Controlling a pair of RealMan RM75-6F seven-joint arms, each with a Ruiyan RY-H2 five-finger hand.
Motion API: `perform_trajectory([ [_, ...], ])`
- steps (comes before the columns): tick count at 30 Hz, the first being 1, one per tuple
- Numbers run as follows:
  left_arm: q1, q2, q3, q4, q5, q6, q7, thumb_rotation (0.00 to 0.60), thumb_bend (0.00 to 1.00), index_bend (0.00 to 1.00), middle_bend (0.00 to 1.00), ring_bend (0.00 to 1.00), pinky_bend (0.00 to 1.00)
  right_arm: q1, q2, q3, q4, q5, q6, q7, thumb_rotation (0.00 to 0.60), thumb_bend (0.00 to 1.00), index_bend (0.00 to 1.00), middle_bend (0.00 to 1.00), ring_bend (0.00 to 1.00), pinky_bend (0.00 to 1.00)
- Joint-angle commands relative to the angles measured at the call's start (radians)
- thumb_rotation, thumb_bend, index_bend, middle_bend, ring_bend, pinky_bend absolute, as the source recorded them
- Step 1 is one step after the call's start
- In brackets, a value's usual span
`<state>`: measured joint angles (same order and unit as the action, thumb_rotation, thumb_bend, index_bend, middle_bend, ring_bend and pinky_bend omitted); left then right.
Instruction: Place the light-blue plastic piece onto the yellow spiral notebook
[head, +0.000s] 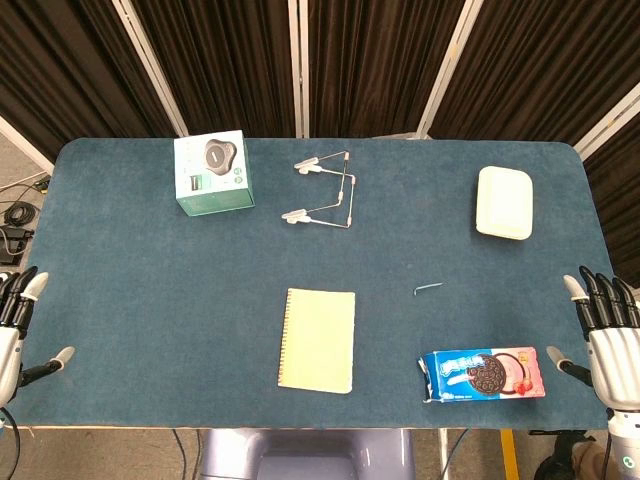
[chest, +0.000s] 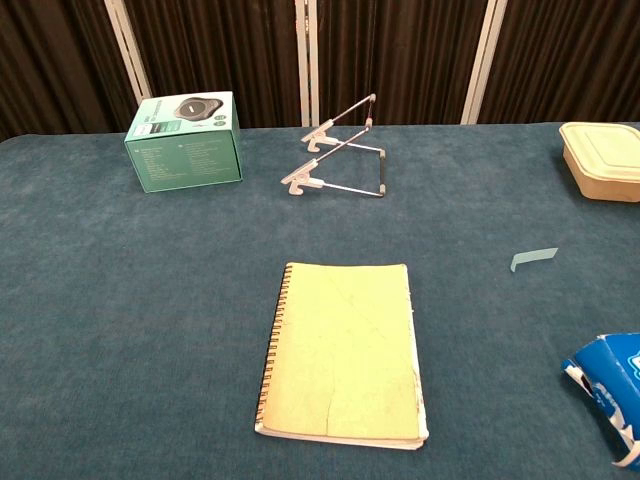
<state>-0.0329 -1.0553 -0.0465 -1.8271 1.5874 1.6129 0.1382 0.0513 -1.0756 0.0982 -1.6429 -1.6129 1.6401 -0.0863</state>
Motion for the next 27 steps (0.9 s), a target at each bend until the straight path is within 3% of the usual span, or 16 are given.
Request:
perform_trajectory([
  [1,-0.001,-0.001,-0.001,0.0,-0.004,-0.004,0.002,0.6,0.0,0.0,0.0,0.0,0.0,0.001,-0.002,0.001,0.003,0.002,0.0,0.002,0.6,0.0,0.03,0.0,0.0,0.0],
  [8,-0.008,-0.006,-0.003,0.005,-0.016,-0.021,0.005,0.6,0.0,0.0,0.0,0.0,0.0,0.032,-0.002,0.002,0.019,0.038,-0.08,0.04,0.6,0.0,0.03,0.0,0.0,0.0],
  [15,-0.023,-0.017,-0.026,0.009,-0.043,-0.032,0.014,0.6,0.0,0.0,0.0,0.0,0.0,0.204,0.012,0.063,0.087,0.118,-0.343,0.071,0.6,0.0,0.13,0.0,0.0,0.0],
  [22,-0.047,-0.033,-0.048,0.029,-0.094,-0.069,0.041,0.6,0.0,0.0,0.0,0.0,0.0,0.34,-0.027,0.105,0.158,0.175,-0.524,0.057,0.6,0.16,0.35,0.0,0.0,0.0],
  [27,-0.07,-0.06,-0.07,0.061,-0.172,-0.114,0.073,0.6,0.0,0.0,0.0,0.0,0.0,0.48,-0.16,0.109,0.293,0.23,-0.714,0.021,0.6,0.23,0.39,0.0,0.0,0.0],
])
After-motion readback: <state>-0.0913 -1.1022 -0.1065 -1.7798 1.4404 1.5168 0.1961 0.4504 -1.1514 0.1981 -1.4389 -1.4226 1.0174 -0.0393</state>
